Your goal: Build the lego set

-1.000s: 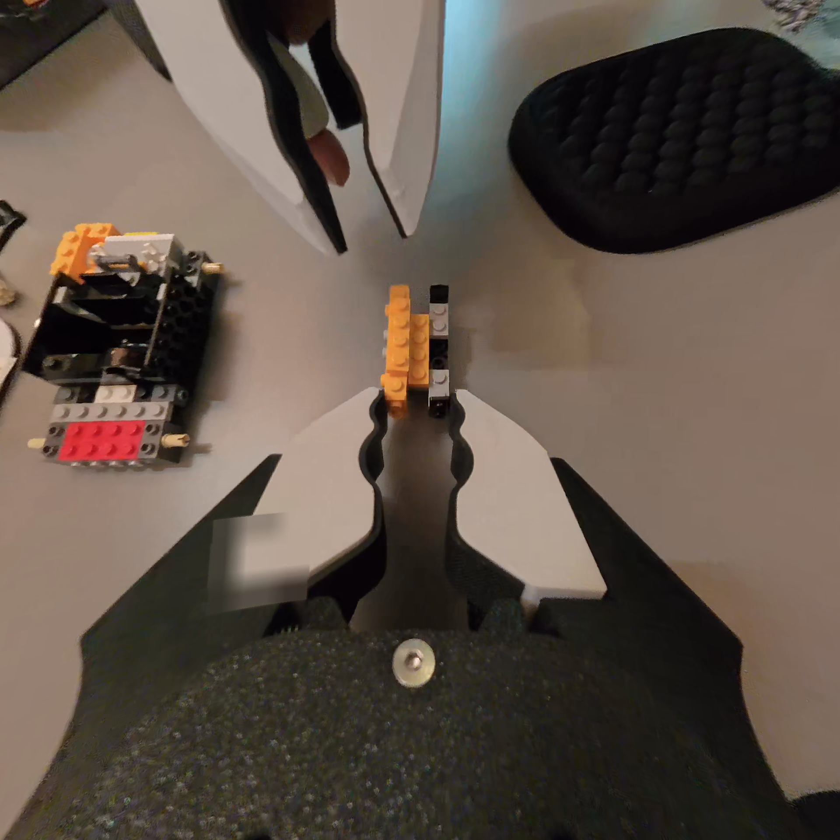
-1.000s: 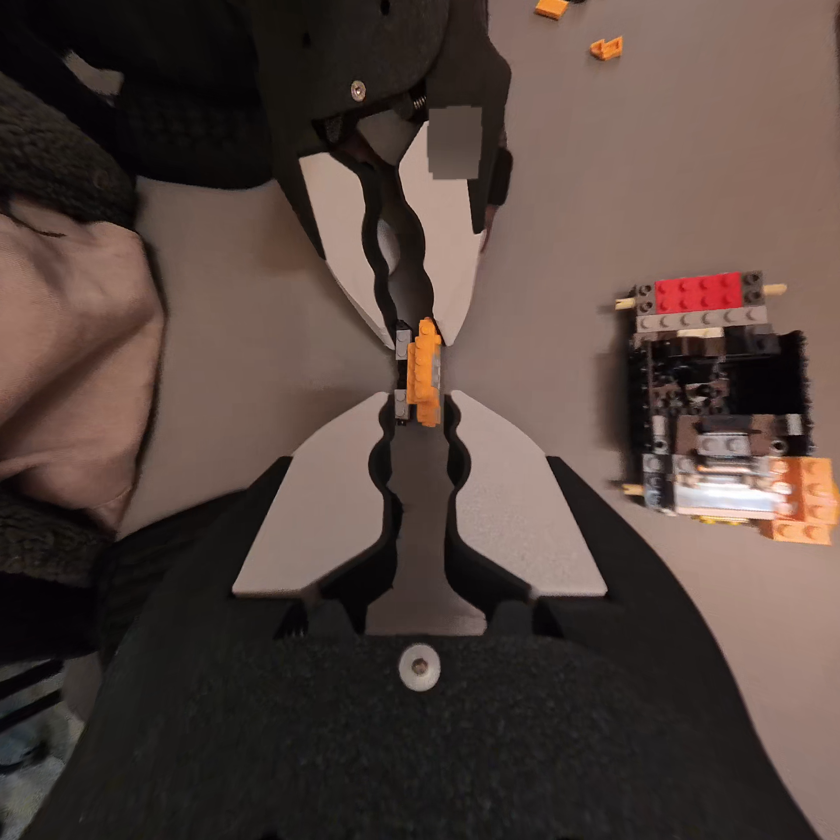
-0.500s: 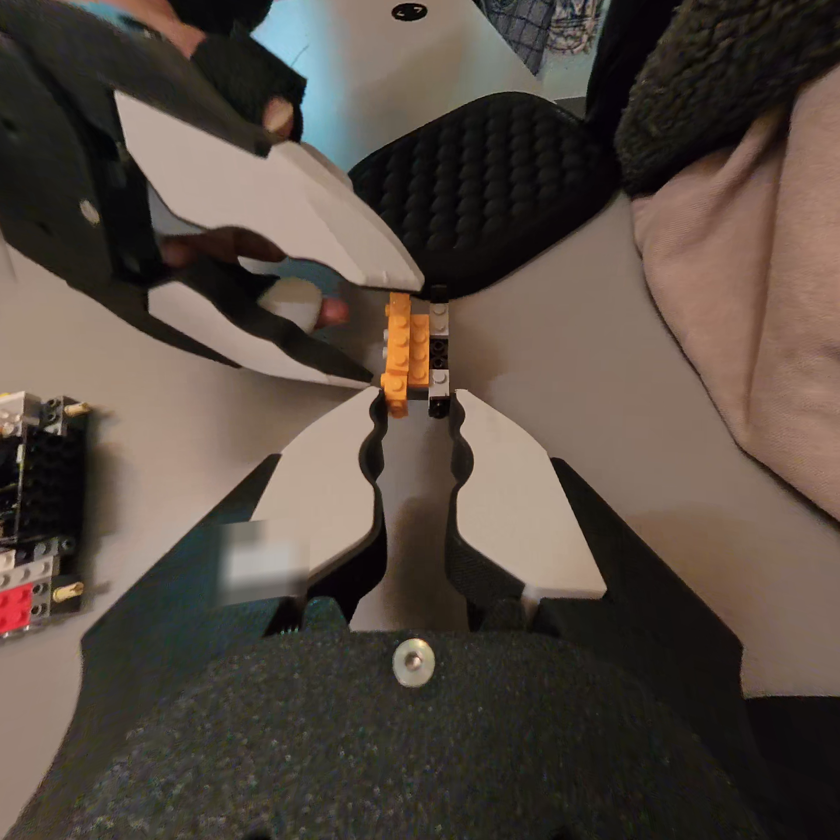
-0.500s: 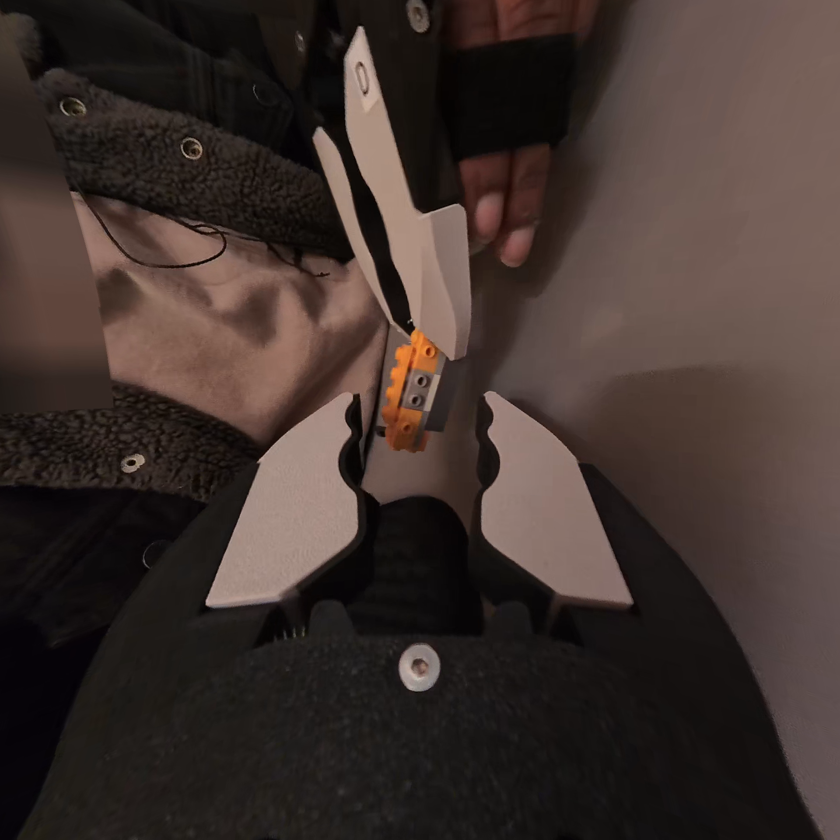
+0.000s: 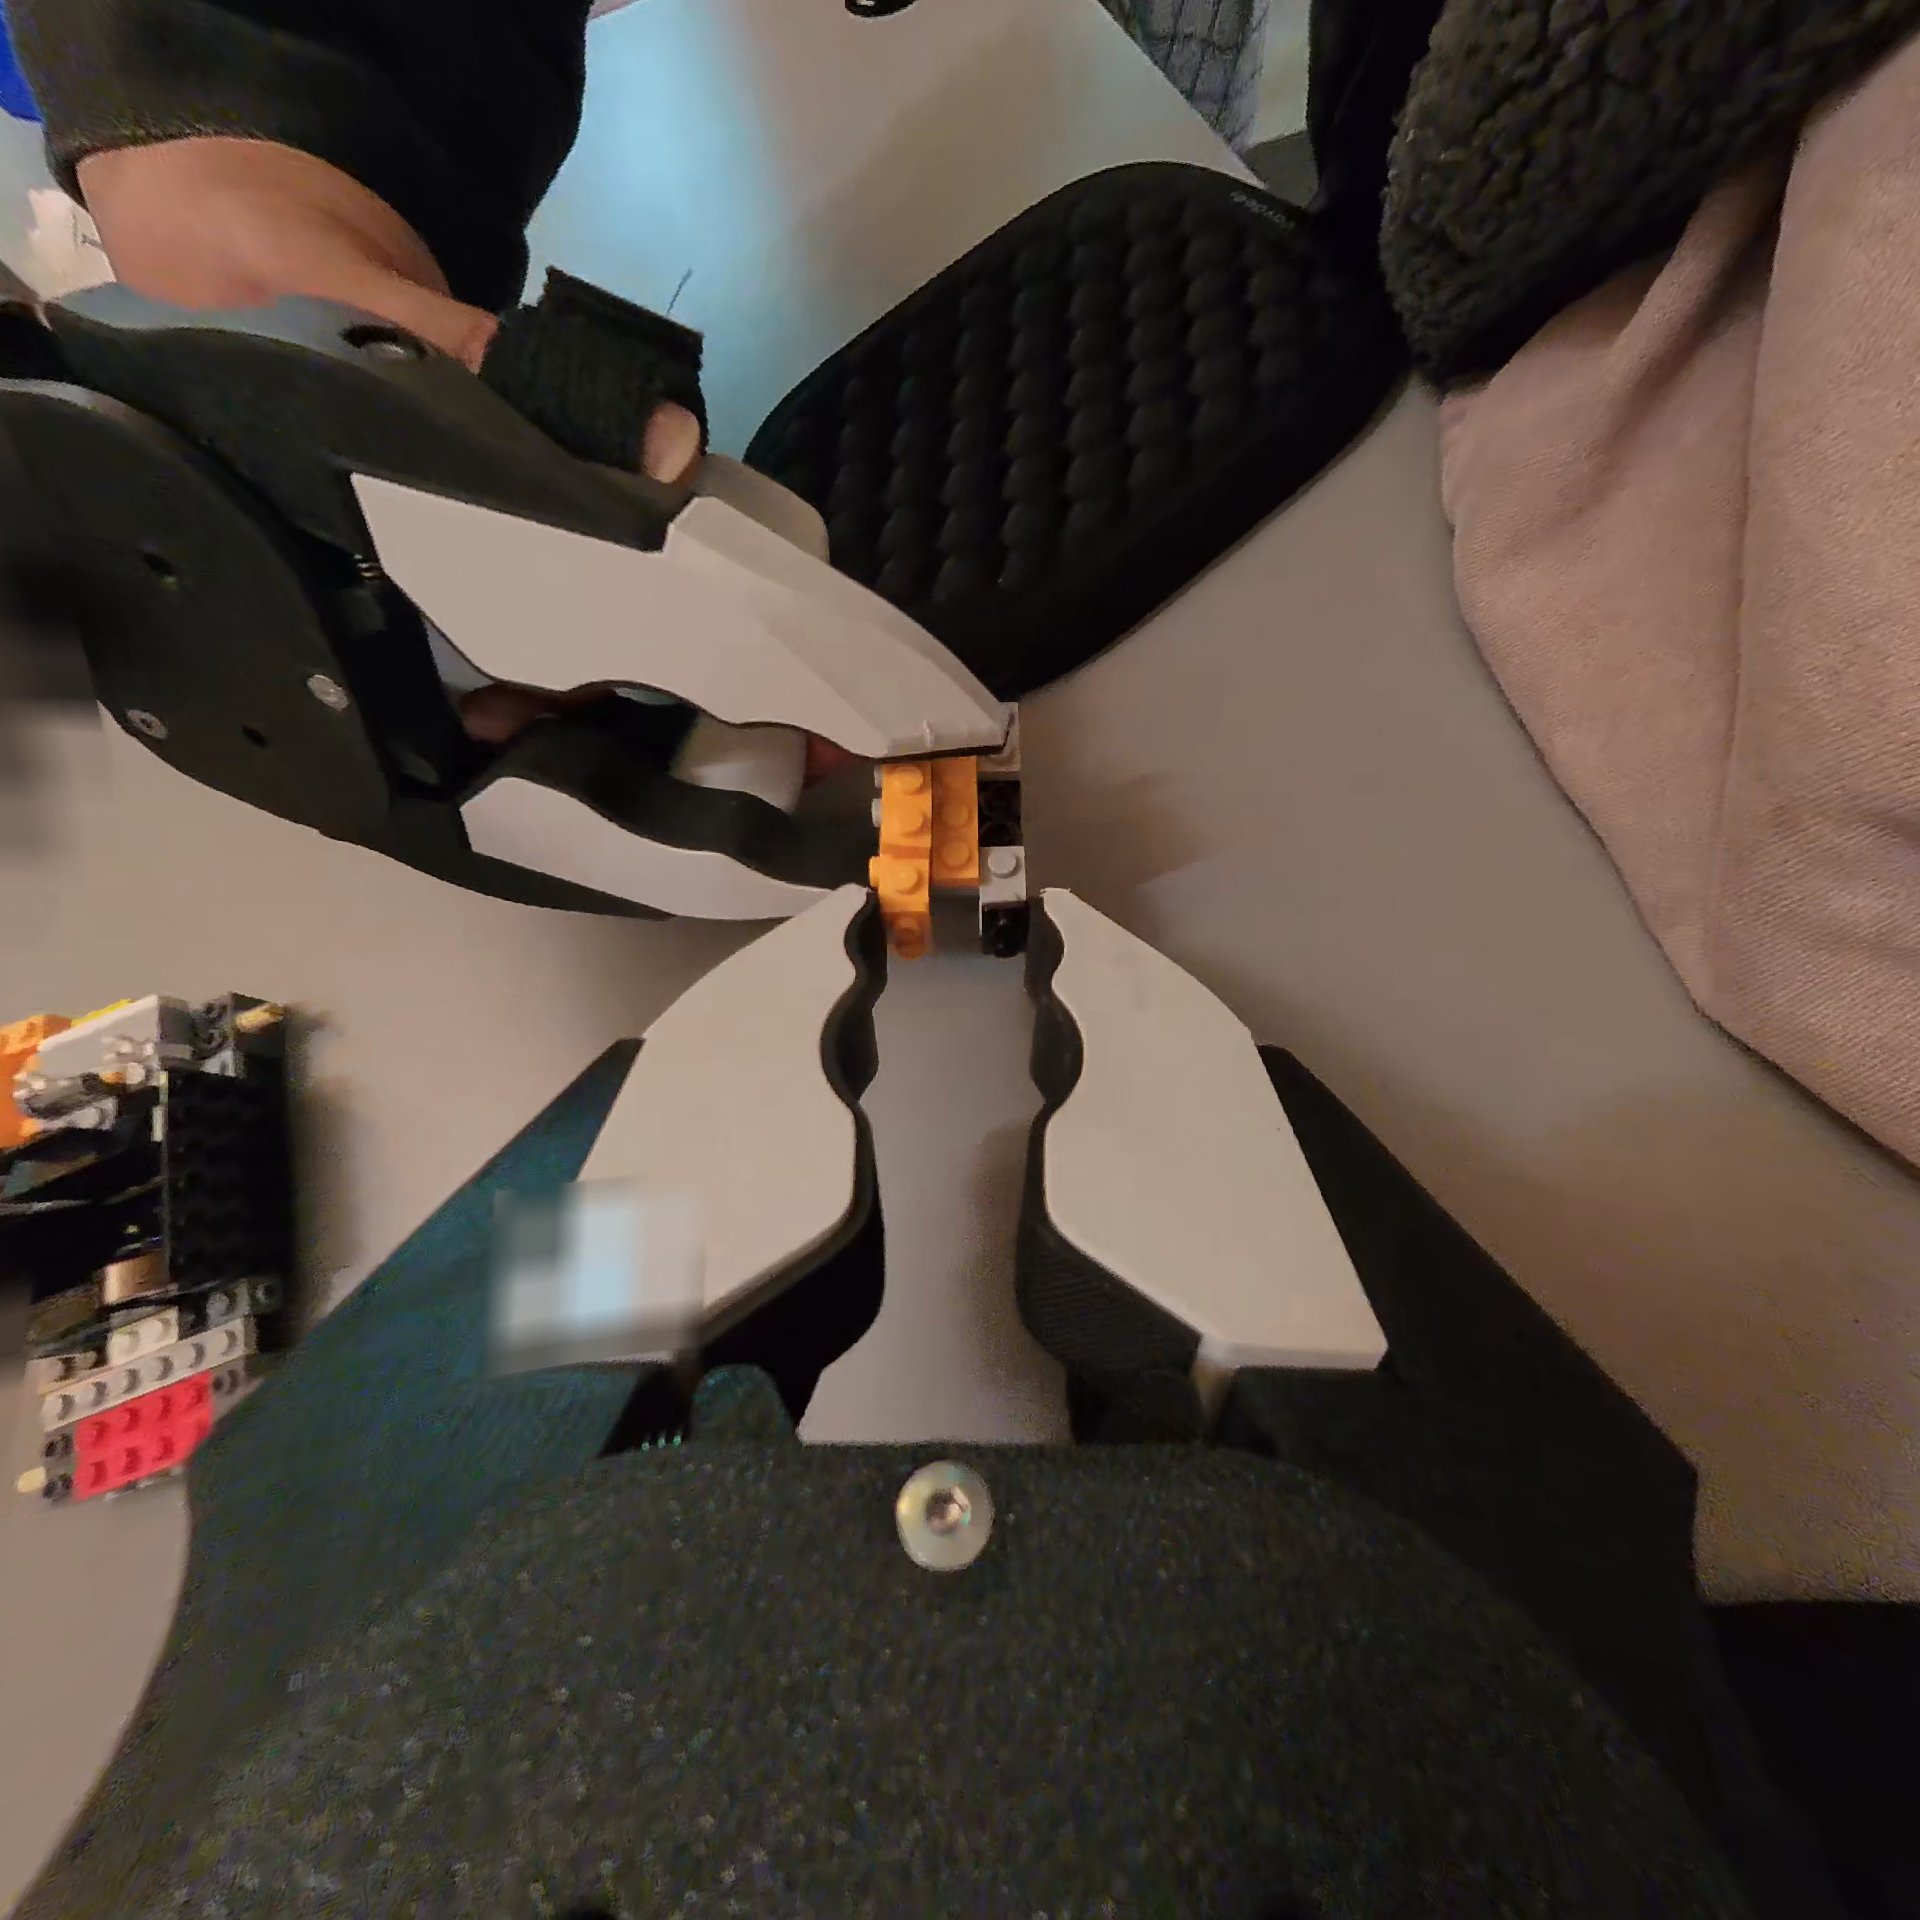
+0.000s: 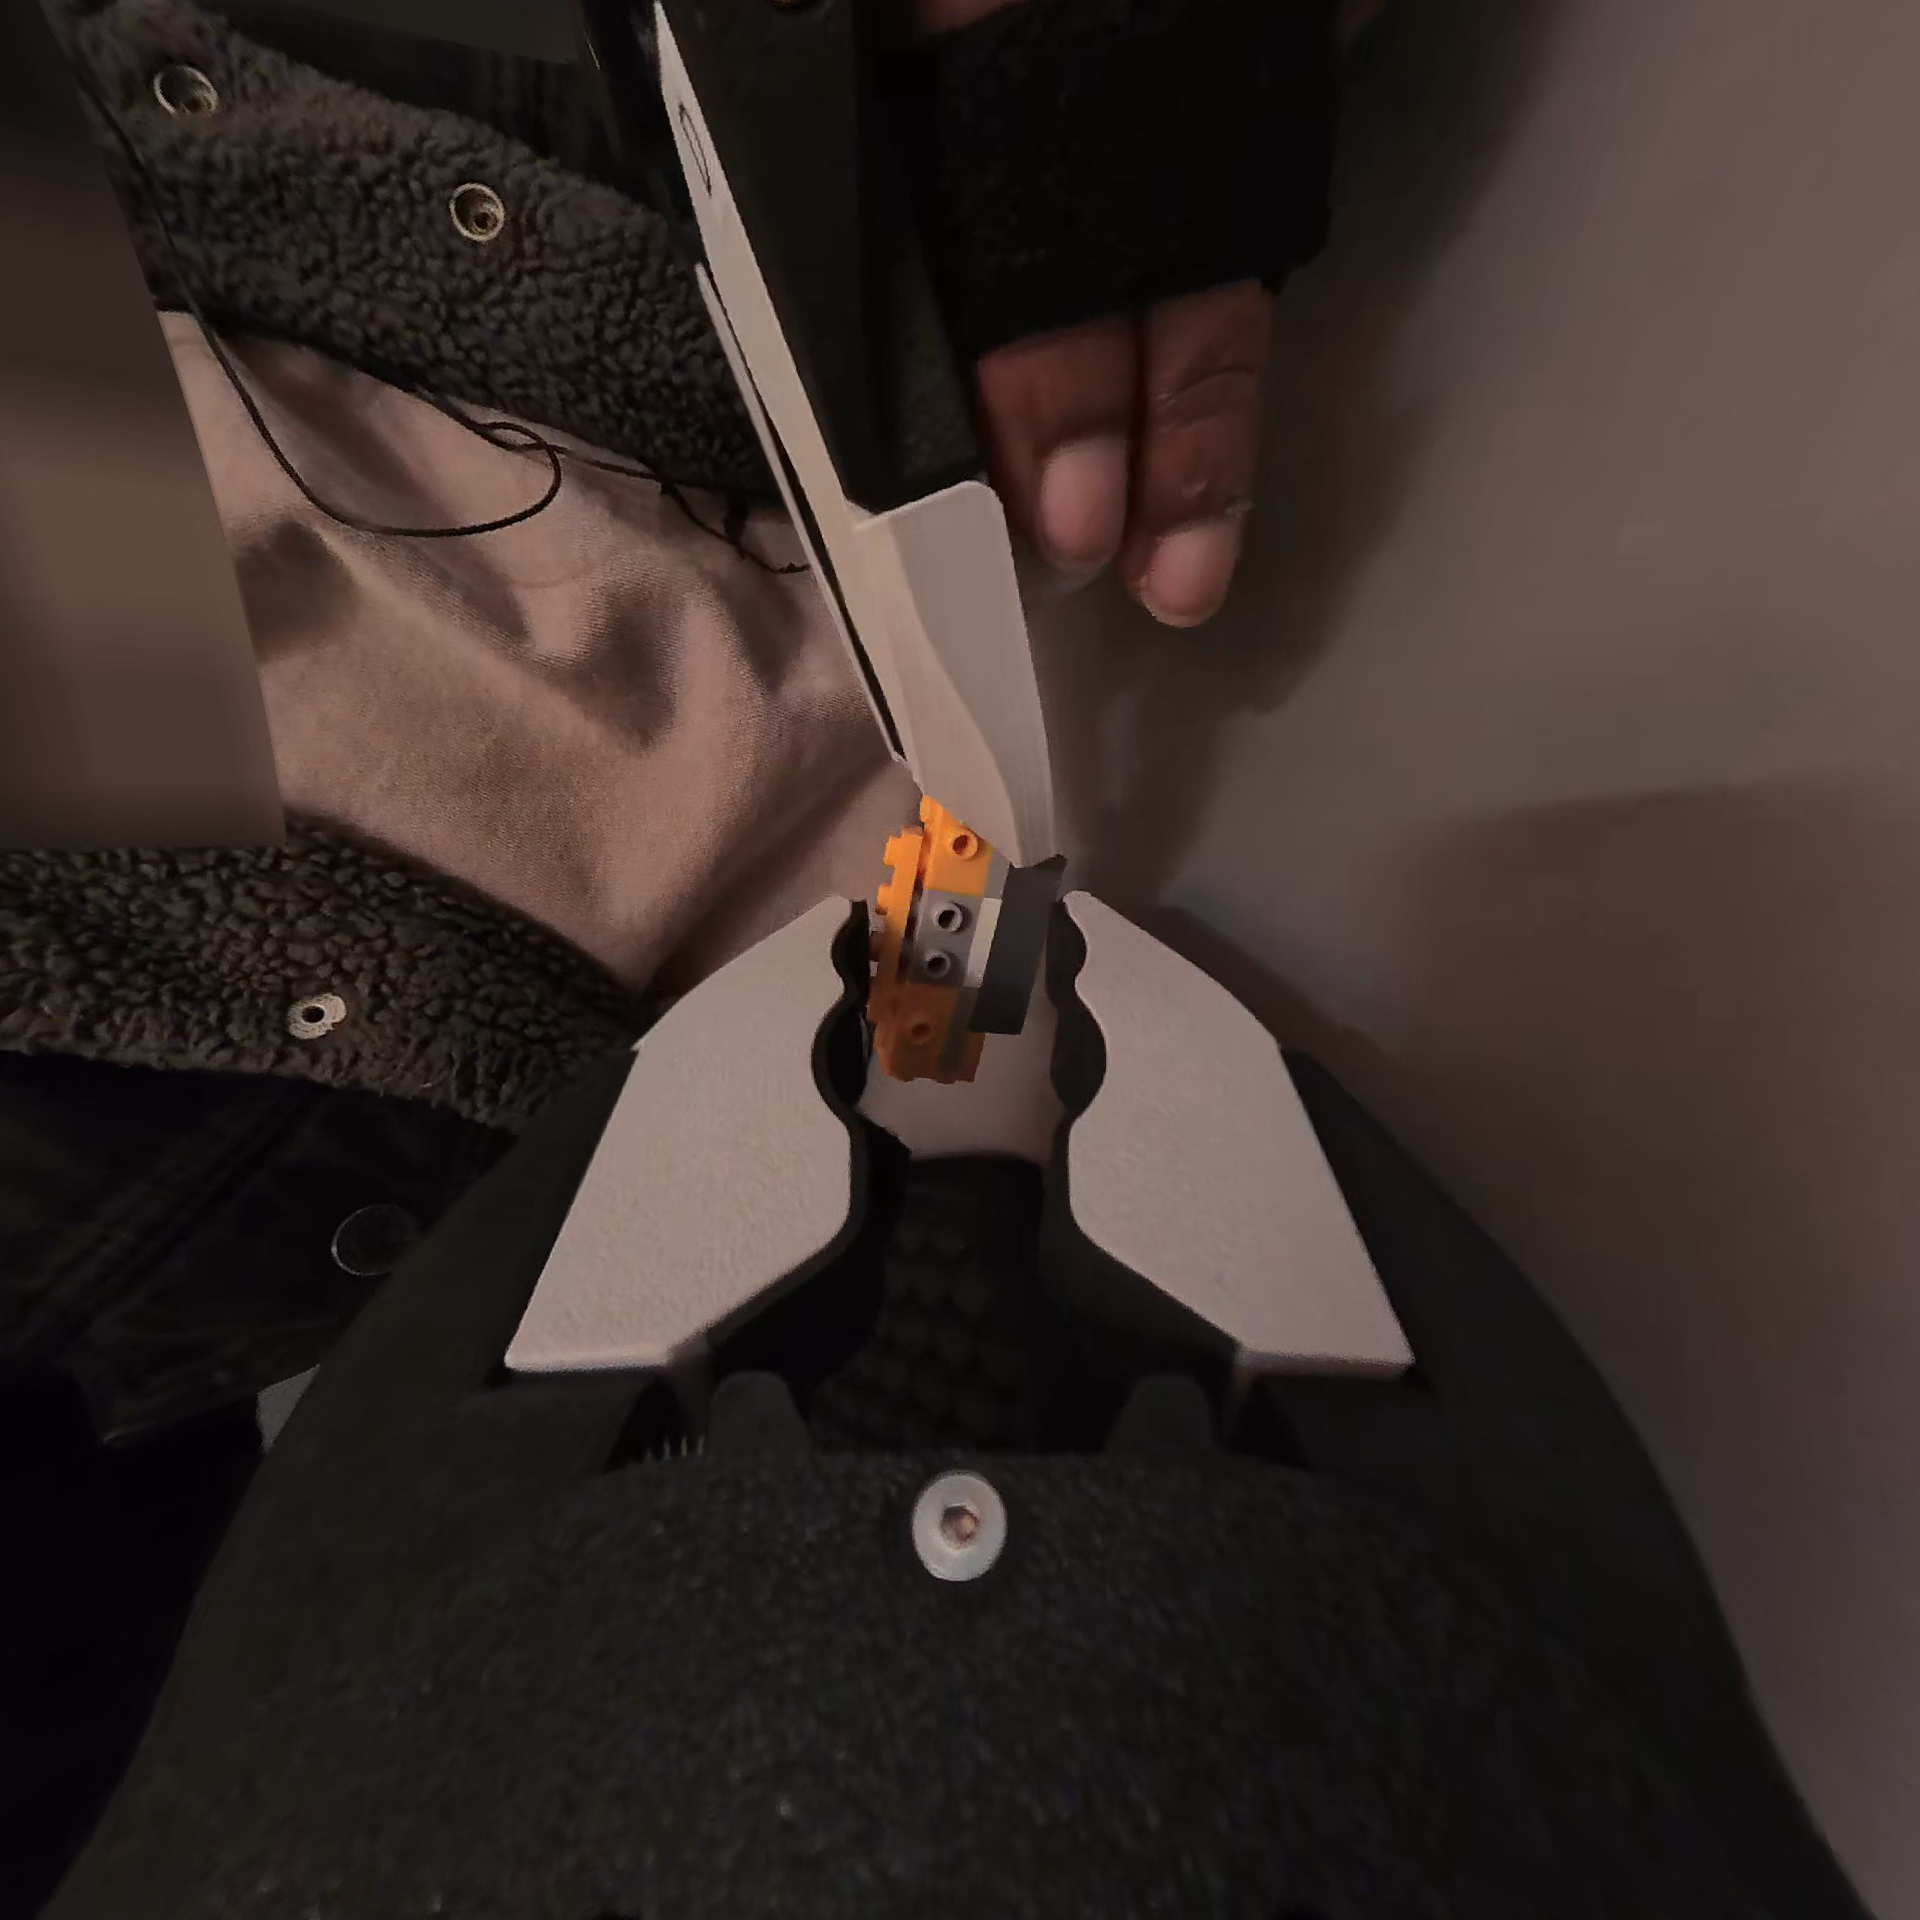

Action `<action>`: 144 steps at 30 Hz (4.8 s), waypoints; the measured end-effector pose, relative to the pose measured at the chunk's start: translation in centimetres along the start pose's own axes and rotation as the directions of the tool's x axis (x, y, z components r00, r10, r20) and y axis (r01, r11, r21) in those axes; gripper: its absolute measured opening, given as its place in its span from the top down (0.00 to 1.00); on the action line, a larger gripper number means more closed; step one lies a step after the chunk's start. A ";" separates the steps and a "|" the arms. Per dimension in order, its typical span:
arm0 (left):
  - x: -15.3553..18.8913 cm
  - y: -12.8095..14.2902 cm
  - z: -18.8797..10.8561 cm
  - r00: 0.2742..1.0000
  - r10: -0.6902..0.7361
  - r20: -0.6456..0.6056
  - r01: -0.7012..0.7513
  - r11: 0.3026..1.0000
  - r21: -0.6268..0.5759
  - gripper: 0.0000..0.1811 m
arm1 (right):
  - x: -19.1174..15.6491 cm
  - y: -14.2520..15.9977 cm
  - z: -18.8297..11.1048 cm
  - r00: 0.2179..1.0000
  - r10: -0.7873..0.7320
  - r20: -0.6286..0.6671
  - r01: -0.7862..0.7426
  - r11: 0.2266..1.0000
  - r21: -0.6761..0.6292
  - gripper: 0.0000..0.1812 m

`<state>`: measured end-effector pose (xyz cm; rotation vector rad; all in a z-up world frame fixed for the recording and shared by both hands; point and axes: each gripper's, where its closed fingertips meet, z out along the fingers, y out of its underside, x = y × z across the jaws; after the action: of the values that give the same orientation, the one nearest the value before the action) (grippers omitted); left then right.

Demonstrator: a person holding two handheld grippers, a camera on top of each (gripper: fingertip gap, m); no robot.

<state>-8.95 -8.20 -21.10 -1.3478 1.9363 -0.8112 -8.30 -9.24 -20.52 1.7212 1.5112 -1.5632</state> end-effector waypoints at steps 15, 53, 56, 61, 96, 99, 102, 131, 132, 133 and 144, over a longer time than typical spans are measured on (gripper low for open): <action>-1.3 -2.0 -2.4 0.989 -0.146 0.018 0.141 0.977 0.157 0.71 | -0.4 -1.1 -1.7 0.850 -0.264 -0.455 0.285 0.958 -0.024 0.82; -3.2 -2.7 -3.8 0.940 0.029 0.341 -0.092 0.981 0.170 0.84 | -1.0 -4.5 -3.7 0.026 -0.435 -0.900 0.690 0.659 -0.299 0.83; -3.2 -2.6 -3.7 0.947 -0.003 0.321 -0.057 0.982 0.178 0.83 | -0.8 -4.4 -3.7 0.028 -0.436 -0.900 0.675 0.672 -0.305 0.83; -3.0 -2.7 -3.5 0.951 -0.013 0.310 -0.048 0.981 0.188 0.83 | -0.7 -4.4 -3.4 0.028 -0.428 -0.903 0.671 0.678 -0.301 0.84; -2.3 -3.9 -3.6 0.971 -0.132 0.199 0.054 0.933 0.355 0.83 | -2.1 -4.2 -2.9 0.156 -0.311 -0.937 0.850 0.525 -0.033 0.83; -2.3 -3.9 -3.6 0.972 -0.136 0.189 0.061 0.933 0.356 0.83 | -2.1 -4.1 -3.0 0.190 -0.314 -0.930 0.849 0.529 -0.005 0.83; -2.5 -3.8 -3.5 0.970 -0.168 0.178 0.093 0.926 0.367 0.83 | -1.7 -4.1 -3.1 0.168 -0.307 -0.937 0.839 0.544 -0.028 0.83; -2.6 -4.0 -3.9 0.961 -0.243 0.133 0.177 0.908 0.379 0.83 | -2.3 -4.7 -3.1 0.312 -0.263 -0.913 0.838 0.529 0.134 0.85; -2.6 -4.4 -4.1 0.962 -0.247 0.120 0.179 0.895 0.408 0.82 | -2.6 -4.8 -3.1 0.338 -0.259 -0.905 0.839 0.519 0.164 0.85; -2.5 -4.6 -4.3 0.961 -0.257 0.103 0.190 0.884 0.428 0.81 | -2.7 -4.8 -3.2 0.345 -0.253 -0.904 0.839 0.514 0.177 0.85; -2.3 -5.9 -4.9 0.962 -0.271 0.045 0.206 0.821 0.532 0.84 | -3.6 -5.0 -3.0 0.391 -0.270 -0.880 0.848 0.478 0.230 0.86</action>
<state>-8.86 -7.07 -13.20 -1.2675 1.3226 -1.2453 -10.44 -6.65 -14.55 2.6873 2.4708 -2.0596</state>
